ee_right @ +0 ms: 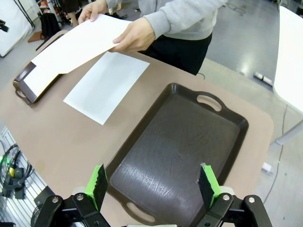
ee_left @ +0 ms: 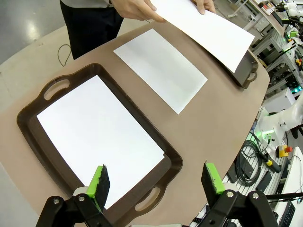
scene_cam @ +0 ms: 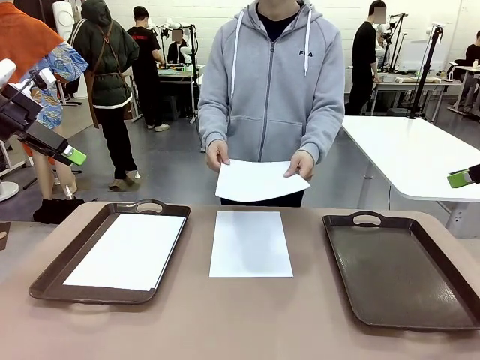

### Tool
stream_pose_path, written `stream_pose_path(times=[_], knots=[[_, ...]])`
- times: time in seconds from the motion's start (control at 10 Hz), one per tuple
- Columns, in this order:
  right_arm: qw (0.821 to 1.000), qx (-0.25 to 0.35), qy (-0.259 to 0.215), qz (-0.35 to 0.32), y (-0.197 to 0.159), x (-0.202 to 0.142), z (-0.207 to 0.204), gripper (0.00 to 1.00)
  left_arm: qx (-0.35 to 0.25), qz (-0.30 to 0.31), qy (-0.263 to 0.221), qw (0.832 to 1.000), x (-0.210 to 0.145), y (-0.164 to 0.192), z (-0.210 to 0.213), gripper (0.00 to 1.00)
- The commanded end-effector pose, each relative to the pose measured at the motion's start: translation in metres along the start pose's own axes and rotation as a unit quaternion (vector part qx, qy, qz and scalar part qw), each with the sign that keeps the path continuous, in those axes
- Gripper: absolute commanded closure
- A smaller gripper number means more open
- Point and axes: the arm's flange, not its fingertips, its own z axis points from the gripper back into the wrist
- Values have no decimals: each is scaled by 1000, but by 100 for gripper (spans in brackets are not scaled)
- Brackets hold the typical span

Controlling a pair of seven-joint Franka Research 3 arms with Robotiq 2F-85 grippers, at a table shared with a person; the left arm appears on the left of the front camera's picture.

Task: Sort the A4 documents.
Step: Receive the A4 Paper.

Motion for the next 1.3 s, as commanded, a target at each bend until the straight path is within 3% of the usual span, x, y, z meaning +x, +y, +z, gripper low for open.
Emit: stream_pose_path(times=[0.0, 1.2], knots=[[1000, 8, -2, 0, 0, -1, -2, 0, 0, -1, -2, 1000, 1, 1, 1, 0], [1000, 8, -2, 0, 0, -1, -2, 0, 0, -1, -2, 1000, 1, 1, 1, 0]])
